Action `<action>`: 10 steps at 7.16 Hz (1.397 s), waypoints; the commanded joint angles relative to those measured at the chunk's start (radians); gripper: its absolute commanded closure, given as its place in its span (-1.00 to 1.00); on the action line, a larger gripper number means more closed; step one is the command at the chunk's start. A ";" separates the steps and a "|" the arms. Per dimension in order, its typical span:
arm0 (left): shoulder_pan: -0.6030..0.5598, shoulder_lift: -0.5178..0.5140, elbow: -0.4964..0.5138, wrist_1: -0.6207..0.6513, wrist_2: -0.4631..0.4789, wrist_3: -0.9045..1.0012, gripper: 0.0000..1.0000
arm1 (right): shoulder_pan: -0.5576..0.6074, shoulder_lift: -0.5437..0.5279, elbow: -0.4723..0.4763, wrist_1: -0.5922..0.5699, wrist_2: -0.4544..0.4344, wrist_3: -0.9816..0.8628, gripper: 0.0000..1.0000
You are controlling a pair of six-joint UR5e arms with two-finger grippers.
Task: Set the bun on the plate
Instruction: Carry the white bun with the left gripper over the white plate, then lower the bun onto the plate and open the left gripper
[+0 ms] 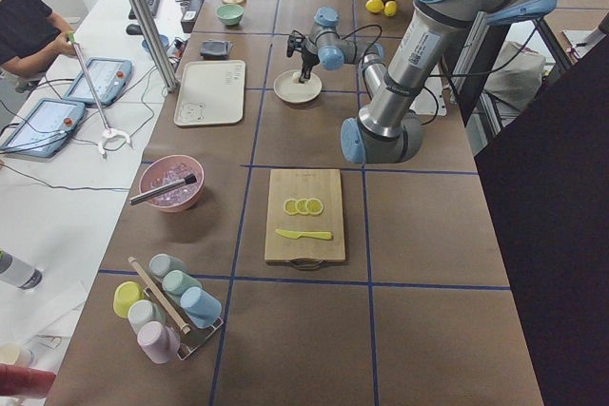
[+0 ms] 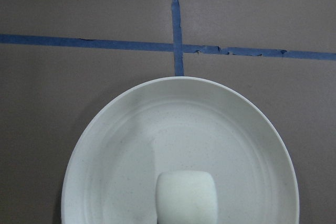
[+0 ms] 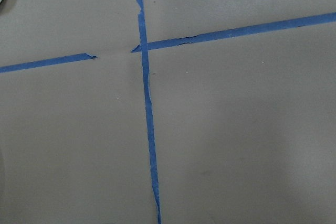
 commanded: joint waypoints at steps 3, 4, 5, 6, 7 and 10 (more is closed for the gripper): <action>0.019 -0.084 0.140 -0.006 0.054 0.001 0.37 | -0.002 -0.005 -0.003 0.010 0.000 0.001 -1.00; 0.022 -0.081 0.141 -0.006 0.054 0.000 0.36 | -0.002 -0.004 -0.003 0.010 0.000 0.001 -1.00; 0.026 -0.079 0.141 -0.006 0.055 0.000 0.26 | -0.002 -0.004 -0.005 0.010 -0.002 0.001 -1.00; 0.026 -0.076 0.141 -0.006 0.054 0.000 0.13 | -0.002 -0.002 -0.006 0.008 -0.002 0.001 -1.00; 0.031 -0.076 0.143 -0.006 0.055 -0.002 0.09 | -0.003 -0.002 -0.009 0.010 -0.002 0.001 -1.00; 0.034 -0.076 0.141 -0.007 0.055 -0.002 -0.05 | -0.003 -0.002 -0.011 0.010 -0.002 0.001 -1.00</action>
